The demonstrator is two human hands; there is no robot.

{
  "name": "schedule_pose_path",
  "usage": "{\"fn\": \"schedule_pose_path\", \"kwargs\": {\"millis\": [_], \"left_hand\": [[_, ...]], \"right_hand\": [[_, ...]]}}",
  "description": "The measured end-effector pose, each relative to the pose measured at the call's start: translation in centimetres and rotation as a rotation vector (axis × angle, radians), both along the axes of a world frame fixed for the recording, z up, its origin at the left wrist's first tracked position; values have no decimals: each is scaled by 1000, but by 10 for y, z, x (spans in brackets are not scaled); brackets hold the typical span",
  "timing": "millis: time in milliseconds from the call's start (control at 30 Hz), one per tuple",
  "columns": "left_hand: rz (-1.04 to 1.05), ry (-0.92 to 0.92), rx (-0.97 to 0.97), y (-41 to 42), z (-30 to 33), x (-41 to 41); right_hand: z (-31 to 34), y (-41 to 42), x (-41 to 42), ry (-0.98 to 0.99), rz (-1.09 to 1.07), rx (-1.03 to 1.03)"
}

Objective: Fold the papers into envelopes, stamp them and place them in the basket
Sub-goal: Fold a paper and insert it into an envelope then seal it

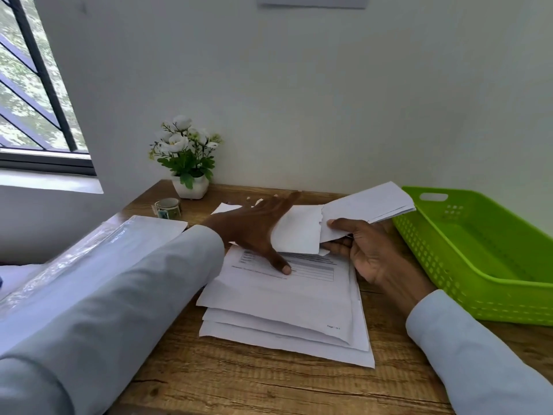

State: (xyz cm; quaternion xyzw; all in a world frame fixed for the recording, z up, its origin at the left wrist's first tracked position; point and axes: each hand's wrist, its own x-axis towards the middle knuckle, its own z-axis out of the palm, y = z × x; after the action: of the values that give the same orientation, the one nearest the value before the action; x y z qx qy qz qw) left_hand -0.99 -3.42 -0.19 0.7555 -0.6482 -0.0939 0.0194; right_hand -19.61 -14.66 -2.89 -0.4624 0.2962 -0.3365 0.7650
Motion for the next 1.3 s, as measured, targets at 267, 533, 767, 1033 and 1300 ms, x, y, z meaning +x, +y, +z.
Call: {"fn": "schedule_pose_path", "kwargs": {"millis": [267,533,767,1033,1300], "left_hand": [[-72,-146,-242,-11,4,0],[-2,-229,-433,-11,-9,-16],[44,-223,-451,-5,-17,-10],[74,-176,-452,-1,-14,-14],[79,-138,-409,3,-13,-13]], "right_hand": [[6,-3,-6,-67,-95,-20],[8,9,0,-84,-115,-50],[21,2,-9,-112,-279,21],[11,2,-10,-28,-243,-92],[9,2,-7,21,-432,-413]]}}
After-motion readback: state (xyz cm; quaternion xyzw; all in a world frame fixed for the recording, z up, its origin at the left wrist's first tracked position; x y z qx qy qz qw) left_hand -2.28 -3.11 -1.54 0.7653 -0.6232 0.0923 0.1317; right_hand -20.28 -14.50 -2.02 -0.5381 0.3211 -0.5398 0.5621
